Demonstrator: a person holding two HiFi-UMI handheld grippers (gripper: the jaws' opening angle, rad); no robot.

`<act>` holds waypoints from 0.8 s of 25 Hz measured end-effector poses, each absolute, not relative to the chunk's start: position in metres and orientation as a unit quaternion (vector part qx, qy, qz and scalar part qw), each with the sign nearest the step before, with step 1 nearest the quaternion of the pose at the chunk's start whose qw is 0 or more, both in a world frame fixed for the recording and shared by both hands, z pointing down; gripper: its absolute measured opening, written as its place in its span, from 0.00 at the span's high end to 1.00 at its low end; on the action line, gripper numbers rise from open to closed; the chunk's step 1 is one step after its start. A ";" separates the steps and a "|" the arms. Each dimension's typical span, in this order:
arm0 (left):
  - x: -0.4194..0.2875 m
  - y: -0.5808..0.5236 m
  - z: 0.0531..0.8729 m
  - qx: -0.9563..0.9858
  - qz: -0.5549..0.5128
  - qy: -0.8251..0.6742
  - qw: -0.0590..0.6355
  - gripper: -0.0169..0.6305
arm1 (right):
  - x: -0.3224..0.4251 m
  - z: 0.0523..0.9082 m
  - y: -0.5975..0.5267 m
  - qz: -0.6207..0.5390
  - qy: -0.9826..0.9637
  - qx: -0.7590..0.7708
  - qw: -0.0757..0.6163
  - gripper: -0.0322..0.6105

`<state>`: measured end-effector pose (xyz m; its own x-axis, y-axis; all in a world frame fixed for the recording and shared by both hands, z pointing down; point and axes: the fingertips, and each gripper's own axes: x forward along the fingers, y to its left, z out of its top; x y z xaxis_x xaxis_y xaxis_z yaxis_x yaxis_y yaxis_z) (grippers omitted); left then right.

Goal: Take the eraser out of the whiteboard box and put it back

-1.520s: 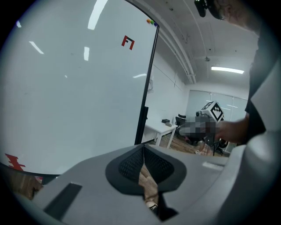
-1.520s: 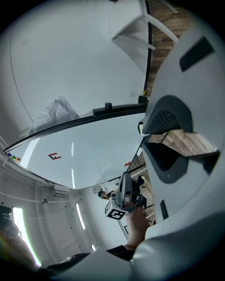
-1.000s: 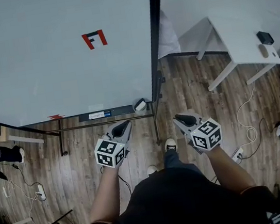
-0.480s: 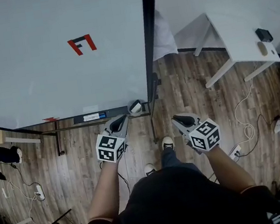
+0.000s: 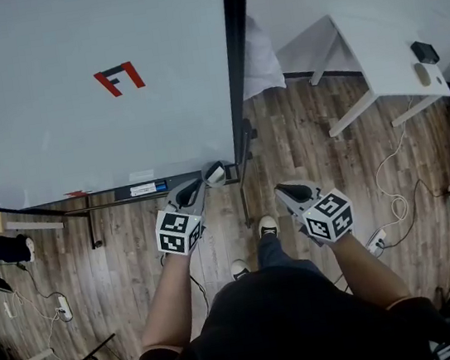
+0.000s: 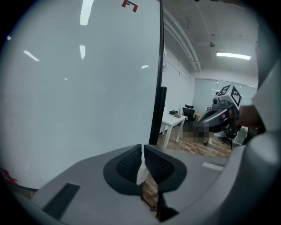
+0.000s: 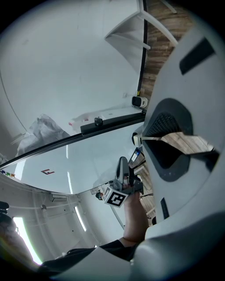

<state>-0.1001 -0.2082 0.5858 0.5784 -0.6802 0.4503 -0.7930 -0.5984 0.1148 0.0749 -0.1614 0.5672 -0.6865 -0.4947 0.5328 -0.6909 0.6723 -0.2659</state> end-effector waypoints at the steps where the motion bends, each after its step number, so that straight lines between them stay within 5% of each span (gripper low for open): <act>1: -0.099 -0.210 0.587 0.875 0.183 -0.420 0.155 0.95 | 0.075 0.568 -0.162 0.230 -0.889 0.333 0.214 0.93; 20: -0.078 -0.228 0.625 0.874 0.222 -0.398 0.167 0.81 | 0.083 0.583 -0.163 0.243 -0.887 0.323 0.221 0.93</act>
